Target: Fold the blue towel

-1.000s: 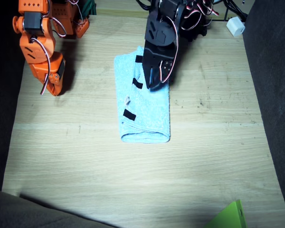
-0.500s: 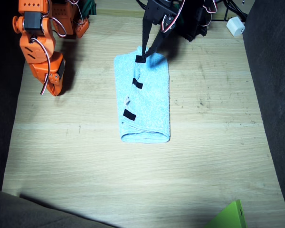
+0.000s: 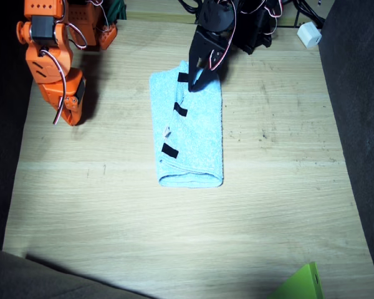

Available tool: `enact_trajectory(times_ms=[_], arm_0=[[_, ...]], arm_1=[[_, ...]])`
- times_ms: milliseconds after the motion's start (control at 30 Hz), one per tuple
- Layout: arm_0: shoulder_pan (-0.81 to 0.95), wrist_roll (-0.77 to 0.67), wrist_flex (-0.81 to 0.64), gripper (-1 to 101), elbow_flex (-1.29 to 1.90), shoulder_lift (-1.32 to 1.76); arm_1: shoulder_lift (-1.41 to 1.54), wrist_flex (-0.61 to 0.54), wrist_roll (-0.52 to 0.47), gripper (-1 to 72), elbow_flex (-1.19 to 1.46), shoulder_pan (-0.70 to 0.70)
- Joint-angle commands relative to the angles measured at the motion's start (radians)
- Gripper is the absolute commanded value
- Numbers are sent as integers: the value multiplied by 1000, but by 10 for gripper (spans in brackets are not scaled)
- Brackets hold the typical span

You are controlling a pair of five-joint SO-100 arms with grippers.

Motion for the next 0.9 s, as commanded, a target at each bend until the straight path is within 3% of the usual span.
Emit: enact_trajectory(times_ms=[0, 200, 500, 667, 867], arm_0=[[-91, 41, 17, -2, 28, 64], [-261, 83, 179, -2, -77, -49], [-232, 137, 233, -2, -143, -18], [-321, 242, 356, -2, -344, -66], [-383, 305, 471, -3, -571, -173]], arm_1=[[-21, 11, 9, 5, 14, 14], [-29, 15, 9, 6, 6, 12], [-55, 29, 9, 8, -17, 9], [-141, 84, 15, 10, -97, 6], [-101, 60, 17, 8, -58, 5]])
